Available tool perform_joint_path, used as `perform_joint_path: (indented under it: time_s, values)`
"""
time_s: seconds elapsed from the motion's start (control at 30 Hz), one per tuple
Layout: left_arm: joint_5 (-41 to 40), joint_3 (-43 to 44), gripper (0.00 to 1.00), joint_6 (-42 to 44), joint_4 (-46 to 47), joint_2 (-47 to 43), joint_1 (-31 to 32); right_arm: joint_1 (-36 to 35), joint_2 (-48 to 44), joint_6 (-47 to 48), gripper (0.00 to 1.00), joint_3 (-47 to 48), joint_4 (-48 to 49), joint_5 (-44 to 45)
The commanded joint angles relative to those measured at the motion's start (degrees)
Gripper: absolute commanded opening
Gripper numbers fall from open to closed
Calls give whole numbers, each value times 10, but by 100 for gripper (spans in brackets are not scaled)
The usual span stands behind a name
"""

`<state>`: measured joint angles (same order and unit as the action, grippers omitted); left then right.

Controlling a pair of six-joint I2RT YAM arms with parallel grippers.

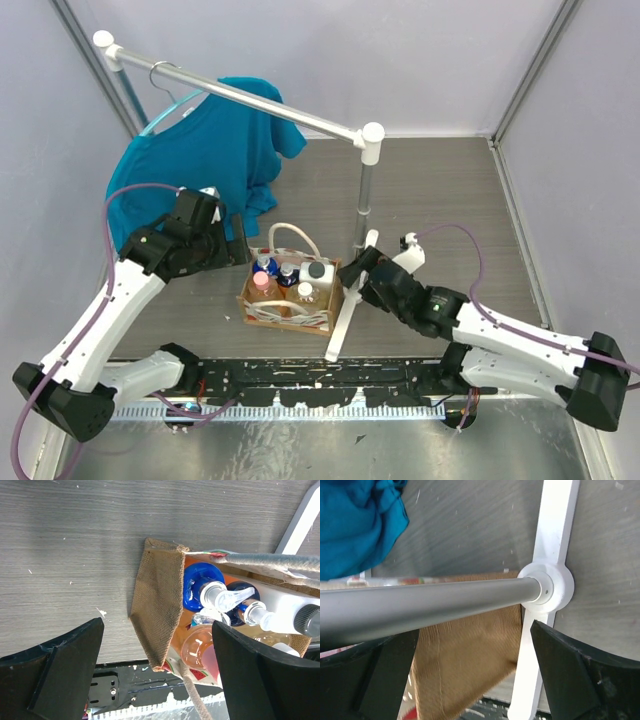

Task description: Take the personal care products out of the canvas bag

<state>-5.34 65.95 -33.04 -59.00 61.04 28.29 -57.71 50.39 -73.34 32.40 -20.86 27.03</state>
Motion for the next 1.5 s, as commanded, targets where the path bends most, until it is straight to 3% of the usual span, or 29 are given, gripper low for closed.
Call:
perform_joint_path:
  time_s: [0.0,0.07,0.33,0.67,1.2,1.37,1.47]
  values:
    - [6,-6,96,1,3,-23,2,80,57,57,100,51,54,-35]
    - [4,-10,96,1,2,-32,2,135,90,81,100,54,83,-101]
    - [5,-10,96,1,-6,-55,2,237,237,206,100,140,123,-191]
    - [-8,-19,97,3,-13,-68,2,294,469,308,100,371,88,-186]
    - [-11,-11,97,6,-17,-62,2,378,772,388,100,847,-66,-113]
    - [-16,-11,97,5,-20,-65,2,376,749,438,100,827,-14,-102]
    - [-9,-3,97,3,-25,-62,2,393,779,462,100,877,-29,-114]
